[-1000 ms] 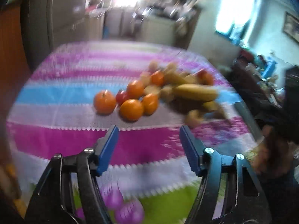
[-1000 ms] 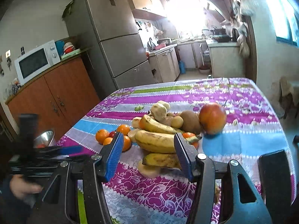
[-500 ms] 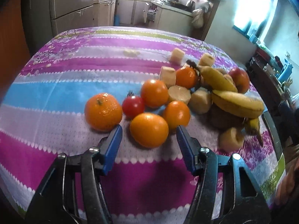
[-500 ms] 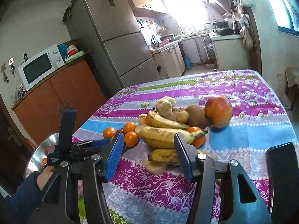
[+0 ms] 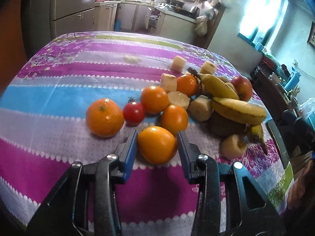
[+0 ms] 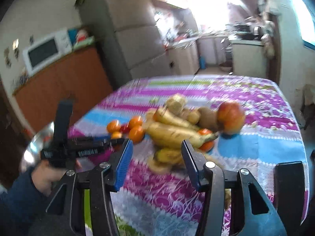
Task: Organize fruits
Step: 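Grasp another orange with the left tool while the right tool grasps a peeled pear piece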
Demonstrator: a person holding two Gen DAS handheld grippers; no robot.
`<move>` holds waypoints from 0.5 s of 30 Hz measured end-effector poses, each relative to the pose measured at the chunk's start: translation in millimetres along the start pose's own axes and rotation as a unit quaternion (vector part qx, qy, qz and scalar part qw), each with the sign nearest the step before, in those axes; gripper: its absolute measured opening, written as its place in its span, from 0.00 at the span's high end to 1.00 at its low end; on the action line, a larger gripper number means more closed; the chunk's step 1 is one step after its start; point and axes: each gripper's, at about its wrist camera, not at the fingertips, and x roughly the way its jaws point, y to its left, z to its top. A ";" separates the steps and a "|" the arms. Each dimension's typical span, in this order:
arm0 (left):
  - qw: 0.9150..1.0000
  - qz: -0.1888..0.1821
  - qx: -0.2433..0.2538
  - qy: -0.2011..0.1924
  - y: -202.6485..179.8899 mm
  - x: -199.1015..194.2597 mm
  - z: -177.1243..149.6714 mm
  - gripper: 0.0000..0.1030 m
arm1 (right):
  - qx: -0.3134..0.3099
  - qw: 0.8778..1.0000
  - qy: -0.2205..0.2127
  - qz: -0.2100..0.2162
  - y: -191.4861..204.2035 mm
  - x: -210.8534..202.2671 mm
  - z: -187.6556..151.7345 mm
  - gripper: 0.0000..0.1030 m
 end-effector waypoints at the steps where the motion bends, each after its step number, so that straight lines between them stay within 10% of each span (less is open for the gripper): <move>1: 1.000 -0.001 0.001 0.001 0.2 -0.7 -1.8 0.60 | -0.006 1.000 0.017 0.000 2.3 7.4 -3.0 0.46; 6: 1.000 -0.013 -0.006 0.001 5.6 -5.6 -8.6 0.60 | 0.002 0.994 0.105 -0.018 0.3 51.2 -23.6 0.47; 15: 1.000 -0.028 -0.015 -0.004 8.1 -6.5 -10.3 0.60 | -0.005 0.991 0.118 -0.058 6.1 82.0 -19.9 0.47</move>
